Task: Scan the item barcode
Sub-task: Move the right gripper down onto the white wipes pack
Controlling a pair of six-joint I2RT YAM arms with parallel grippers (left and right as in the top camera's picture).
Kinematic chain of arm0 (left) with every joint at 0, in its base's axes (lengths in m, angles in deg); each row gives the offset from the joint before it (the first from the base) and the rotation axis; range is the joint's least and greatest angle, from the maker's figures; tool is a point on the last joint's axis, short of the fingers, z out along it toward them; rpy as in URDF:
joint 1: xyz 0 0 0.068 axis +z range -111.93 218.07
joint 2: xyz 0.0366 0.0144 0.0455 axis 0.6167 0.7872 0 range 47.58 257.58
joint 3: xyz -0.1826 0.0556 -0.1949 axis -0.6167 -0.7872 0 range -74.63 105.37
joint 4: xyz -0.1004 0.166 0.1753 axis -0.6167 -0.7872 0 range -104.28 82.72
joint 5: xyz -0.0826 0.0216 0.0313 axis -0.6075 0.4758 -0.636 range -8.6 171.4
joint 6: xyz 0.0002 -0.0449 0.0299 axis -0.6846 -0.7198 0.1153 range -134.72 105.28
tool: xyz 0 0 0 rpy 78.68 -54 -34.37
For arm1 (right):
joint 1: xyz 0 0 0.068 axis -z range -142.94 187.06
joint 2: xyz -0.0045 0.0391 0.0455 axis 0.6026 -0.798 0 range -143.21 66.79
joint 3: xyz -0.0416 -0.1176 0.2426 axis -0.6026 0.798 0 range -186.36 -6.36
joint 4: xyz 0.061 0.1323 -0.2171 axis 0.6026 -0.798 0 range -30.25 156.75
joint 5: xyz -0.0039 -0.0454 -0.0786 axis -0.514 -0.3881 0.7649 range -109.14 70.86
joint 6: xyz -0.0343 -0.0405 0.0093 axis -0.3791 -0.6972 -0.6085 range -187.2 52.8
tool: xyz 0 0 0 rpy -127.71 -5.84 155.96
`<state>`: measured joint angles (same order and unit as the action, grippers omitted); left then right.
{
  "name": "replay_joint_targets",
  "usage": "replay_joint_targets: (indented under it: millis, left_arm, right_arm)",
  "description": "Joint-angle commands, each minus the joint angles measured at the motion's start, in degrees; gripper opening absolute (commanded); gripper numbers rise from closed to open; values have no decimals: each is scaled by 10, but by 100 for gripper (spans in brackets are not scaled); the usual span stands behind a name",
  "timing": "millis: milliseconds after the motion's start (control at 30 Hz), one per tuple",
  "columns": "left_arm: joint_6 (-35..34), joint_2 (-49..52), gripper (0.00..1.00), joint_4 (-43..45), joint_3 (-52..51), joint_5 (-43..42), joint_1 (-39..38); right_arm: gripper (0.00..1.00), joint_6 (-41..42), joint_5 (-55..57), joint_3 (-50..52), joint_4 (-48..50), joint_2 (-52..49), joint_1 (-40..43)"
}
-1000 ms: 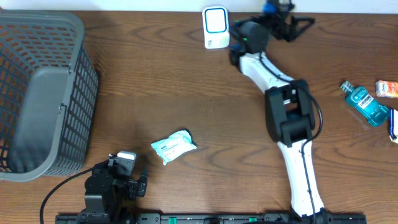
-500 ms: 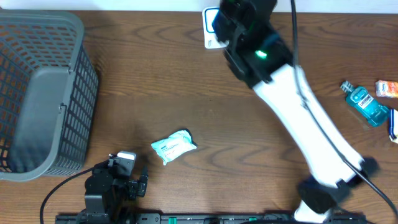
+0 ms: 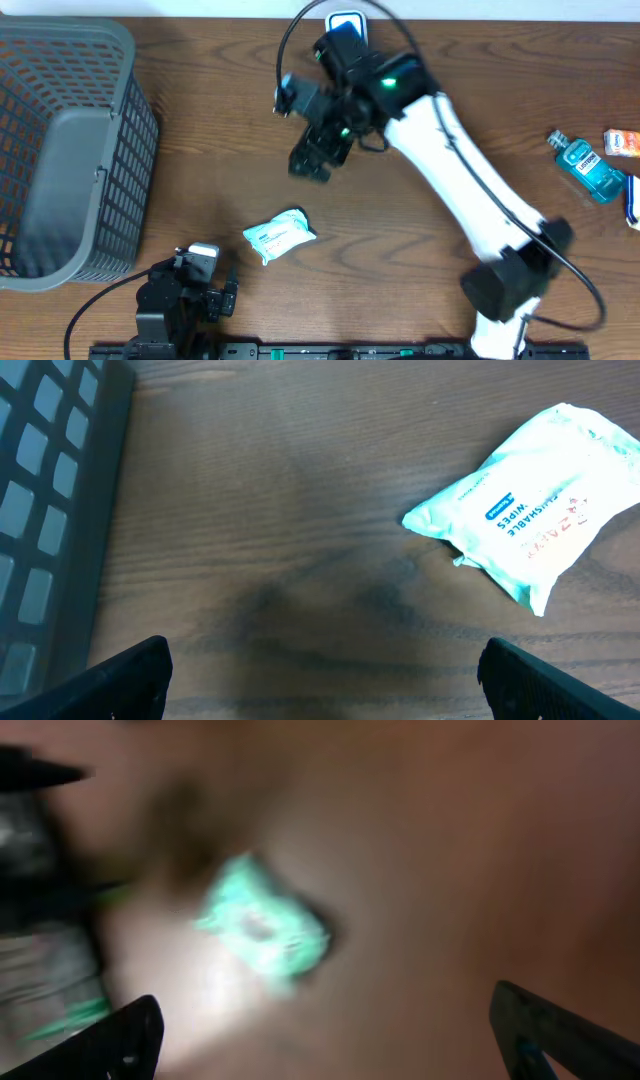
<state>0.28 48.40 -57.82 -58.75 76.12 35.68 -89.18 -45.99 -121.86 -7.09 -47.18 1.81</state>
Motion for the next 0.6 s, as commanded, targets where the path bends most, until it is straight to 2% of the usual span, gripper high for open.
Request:
replay_joint_targets:
  millis: [0, 567]
  left_arm:
    - [-1, -2, 98, -17, -8, -1, 2]
    - [-1, -2, 98, -17, -8, -1, 2]
  right_arm:
    - [99, 74, -134, 24, -22, -35, -7]
    - [99, 89, -77, 66, 17, -159, -37]
